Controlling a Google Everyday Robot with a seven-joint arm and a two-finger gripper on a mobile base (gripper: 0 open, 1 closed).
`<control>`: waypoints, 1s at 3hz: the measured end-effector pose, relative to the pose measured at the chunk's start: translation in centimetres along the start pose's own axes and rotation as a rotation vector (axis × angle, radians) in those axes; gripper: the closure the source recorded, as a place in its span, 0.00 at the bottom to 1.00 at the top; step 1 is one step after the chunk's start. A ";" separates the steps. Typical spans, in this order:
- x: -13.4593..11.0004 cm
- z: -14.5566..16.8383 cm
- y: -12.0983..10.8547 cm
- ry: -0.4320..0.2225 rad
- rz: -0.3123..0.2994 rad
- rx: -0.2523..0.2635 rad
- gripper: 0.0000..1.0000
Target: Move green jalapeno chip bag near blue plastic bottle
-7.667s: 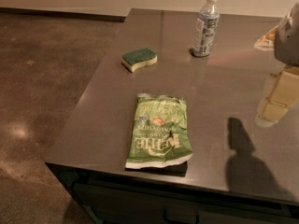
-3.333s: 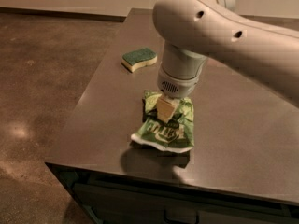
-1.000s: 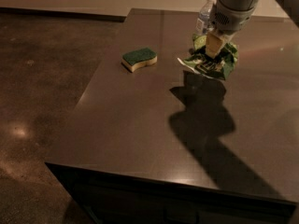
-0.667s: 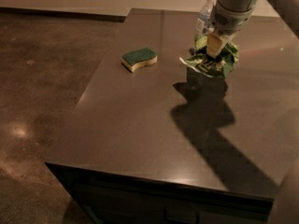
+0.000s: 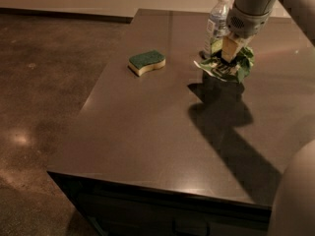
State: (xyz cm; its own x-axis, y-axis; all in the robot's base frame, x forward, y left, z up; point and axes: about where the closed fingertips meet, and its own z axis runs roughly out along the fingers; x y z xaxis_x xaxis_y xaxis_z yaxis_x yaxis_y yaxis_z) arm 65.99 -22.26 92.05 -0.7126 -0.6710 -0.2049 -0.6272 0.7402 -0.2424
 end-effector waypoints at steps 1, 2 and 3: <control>0.0 0.4 -0.3 -0.008 0.000 -0.004 0.12; -0.2 0.6 -0.4 -0.039 -0.002 -0.009 0.00; -0.2 0.6 -0.4 -0.040 -0.002 -0.009 0.00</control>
Offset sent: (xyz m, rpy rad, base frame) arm 0.0034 -0.0034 -0.0003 0.0556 -0.0433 0.0216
